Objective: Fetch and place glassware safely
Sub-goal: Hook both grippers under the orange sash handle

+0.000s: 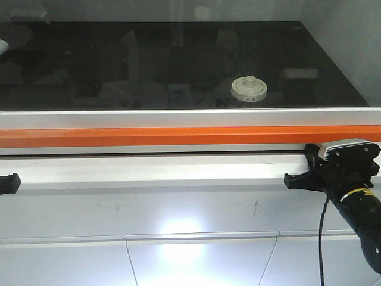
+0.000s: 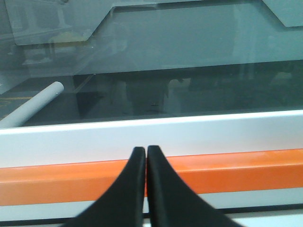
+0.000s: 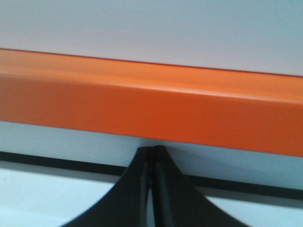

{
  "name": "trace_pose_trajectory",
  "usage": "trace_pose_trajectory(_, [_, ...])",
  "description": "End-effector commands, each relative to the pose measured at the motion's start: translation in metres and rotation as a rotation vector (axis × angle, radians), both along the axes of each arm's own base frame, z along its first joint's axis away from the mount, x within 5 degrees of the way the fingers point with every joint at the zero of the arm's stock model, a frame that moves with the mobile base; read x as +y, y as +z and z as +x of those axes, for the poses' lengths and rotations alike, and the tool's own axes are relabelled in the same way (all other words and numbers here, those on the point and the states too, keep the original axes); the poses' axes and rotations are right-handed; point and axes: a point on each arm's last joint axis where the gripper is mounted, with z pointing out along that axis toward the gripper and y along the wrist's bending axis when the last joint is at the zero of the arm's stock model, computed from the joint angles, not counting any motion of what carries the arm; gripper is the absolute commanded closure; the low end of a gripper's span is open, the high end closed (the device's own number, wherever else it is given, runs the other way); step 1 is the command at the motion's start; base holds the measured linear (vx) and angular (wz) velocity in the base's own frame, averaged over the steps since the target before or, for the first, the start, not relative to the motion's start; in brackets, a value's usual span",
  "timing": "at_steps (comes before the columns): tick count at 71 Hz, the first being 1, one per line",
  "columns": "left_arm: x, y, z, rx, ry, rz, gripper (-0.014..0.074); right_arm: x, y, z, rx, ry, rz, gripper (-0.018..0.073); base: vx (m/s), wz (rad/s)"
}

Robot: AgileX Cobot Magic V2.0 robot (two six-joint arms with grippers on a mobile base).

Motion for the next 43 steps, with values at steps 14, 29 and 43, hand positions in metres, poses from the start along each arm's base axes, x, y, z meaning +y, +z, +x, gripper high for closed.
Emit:
trace_pose_trajectory(14, [-0.002,0.009,0.005,-0.055,-0.015,0.011,0.0603,0.001,0.035,0.010,-0.287,0.007,0.030,0.0560,0.00,0.00])
trace_pose_trajectory(29, [-0.010,-0.004,0.014,-0.030,-0.100,0.079,0.0603,0.001,0.041,0.009,-0.330,0.008,0.041,0.0560,0.00,0.00])
trace_pose_trajectory(43, [-0.010,-0.011,0.021,-0.046,-0.105,0.043,0.0603,0.001,0.050,0.007,-0.361,0.011,0.055,0.0560,0.00,0.00])
